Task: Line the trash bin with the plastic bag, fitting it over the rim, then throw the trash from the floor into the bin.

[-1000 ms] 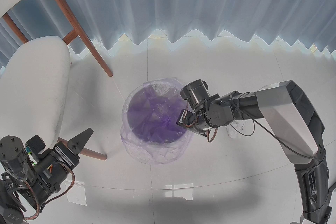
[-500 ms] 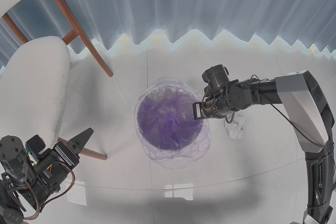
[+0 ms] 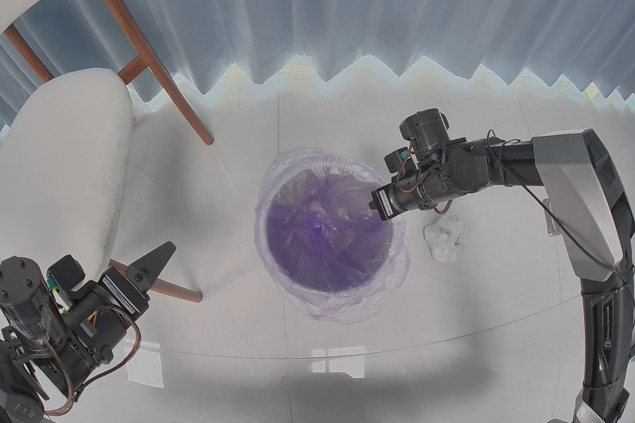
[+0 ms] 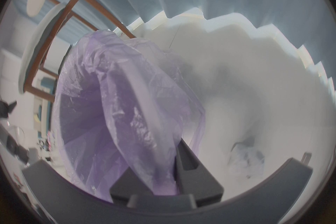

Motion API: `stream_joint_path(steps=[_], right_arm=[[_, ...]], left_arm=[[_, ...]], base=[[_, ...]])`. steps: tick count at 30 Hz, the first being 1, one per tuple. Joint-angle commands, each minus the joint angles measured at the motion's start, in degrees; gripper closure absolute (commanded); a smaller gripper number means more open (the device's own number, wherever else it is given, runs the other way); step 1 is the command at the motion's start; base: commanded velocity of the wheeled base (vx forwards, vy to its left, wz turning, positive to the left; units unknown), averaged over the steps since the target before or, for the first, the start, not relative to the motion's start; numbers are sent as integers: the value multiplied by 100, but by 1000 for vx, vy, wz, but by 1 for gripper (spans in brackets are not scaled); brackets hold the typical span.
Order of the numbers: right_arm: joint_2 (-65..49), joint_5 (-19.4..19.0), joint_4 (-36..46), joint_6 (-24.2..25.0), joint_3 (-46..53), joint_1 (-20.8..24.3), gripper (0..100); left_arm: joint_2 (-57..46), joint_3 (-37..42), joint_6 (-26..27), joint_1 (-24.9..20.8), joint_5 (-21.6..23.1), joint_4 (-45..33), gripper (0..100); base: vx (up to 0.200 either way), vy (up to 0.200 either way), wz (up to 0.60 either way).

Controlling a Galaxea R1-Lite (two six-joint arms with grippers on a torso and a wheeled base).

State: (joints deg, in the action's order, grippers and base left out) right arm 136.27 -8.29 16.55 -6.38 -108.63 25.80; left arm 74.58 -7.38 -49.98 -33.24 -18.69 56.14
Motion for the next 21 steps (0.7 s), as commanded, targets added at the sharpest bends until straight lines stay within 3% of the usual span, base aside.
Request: stream_joint_path(steps=[1, 3, 7, 15, 16, 21], right_arm=[[234, -50, -30, -593, -220, -180, 100], [339, -120, -214, -1226, -308, -303, 100], [506, -270, -487, -1841, -299, -453, 100], [629, -261, -530, -1841, -396, -470, 100], [638, -261, -539, -1832, -413, -470, 0], [612, -261, -671, -1542, -457, -444, 0]], left_arm=[[4, -1, -3, 2, -3, 2, 0], [4, -1, -3, 2, 41, -6, 0], [21, -1, -3, 2, 111, 2, 0], [39, -1, -3, 2, 111, -6, 0], [39, 8, -3, 2, 111, 2, 0], [30, -1, -3, 2, 111, -6, 0]], base=[[0, 0, 0], [0, 0, 0], [0, 0, 0], [0, 0, 0], [0, 0, 0], [0, 0, 0]])
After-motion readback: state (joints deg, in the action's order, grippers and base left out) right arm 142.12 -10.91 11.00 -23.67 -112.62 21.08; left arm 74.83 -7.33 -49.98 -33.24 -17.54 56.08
